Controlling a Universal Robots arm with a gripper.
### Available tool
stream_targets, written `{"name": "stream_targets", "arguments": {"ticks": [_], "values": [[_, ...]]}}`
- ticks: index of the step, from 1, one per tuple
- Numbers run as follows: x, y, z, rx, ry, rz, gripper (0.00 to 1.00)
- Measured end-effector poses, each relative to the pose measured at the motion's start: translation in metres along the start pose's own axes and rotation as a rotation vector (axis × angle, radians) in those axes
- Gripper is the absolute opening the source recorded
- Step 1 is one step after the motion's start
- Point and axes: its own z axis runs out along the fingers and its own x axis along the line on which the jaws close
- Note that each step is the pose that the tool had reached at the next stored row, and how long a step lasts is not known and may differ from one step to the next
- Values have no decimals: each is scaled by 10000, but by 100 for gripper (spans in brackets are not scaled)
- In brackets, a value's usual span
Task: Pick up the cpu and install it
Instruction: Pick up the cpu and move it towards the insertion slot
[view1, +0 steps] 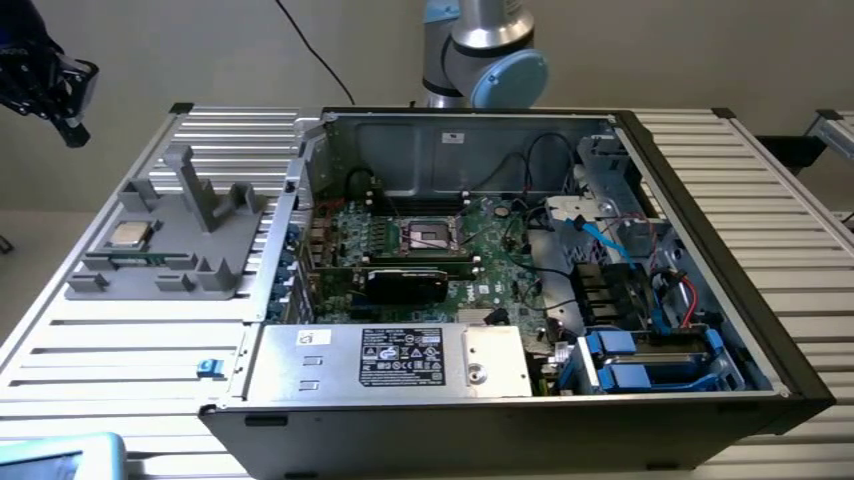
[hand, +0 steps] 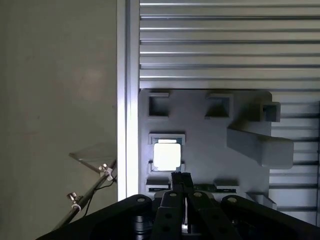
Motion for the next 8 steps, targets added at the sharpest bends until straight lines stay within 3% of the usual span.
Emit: {"name": "stream_targets", "arguments": {"ticks": [6, 8], "values": [[0, 0, 0, 0, 0, 0, 13], [0, 0, 0, 0, 0, 0, 25]]}}
